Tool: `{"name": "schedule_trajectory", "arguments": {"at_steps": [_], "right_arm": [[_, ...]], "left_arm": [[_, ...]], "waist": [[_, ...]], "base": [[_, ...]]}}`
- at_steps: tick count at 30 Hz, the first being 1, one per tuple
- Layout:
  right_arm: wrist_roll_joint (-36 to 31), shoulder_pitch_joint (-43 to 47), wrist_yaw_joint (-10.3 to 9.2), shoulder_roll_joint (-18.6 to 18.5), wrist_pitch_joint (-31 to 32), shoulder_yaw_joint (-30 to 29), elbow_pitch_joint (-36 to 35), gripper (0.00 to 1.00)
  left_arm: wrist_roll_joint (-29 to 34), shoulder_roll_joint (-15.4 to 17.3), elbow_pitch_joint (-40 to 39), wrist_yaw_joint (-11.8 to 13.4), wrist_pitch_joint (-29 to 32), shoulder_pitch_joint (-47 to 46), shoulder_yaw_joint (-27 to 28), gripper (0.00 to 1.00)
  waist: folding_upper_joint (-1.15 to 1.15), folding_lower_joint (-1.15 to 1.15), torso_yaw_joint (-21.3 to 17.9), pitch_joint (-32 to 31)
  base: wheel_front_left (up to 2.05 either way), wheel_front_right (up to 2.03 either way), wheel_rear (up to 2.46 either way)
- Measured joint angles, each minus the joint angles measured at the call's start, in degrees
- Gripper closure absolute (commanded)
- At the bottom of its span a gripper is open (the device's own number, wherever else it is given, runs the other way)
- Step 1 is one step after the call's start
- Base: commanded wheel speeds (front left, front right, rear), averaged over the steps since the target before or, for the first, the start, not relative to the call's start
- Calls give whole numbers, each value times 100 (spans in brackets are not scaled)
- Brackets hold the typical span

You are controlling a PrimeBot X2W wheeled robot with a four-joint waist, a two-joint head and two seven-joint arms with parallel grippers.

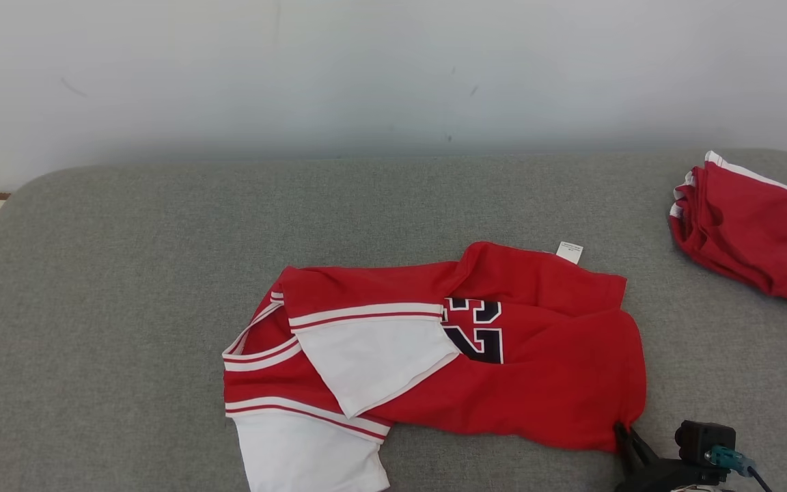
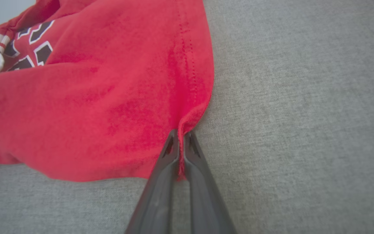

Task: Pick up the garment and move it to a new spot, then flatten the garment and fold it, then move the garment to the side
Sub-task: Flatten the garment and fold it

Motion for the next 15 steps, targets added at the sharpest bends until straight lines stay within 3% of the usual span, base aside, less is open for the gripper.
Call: {"name": "schedule_trajectory", "arguments": {"at_steps": [6,15], "right_arm": [[414,20,1,-47,-202,229,-121,100],[1079,238,1,-435,-19,591,-1441,100]], "left_arm": [[137,-13,-398,24,11,5,97,100],[445,108,-1793,-58,11,55,536,100]], "waist": [[1,0,35,-91],[0,0,9,-214]], "base": [[0,0,0],[0,0,0]]}}
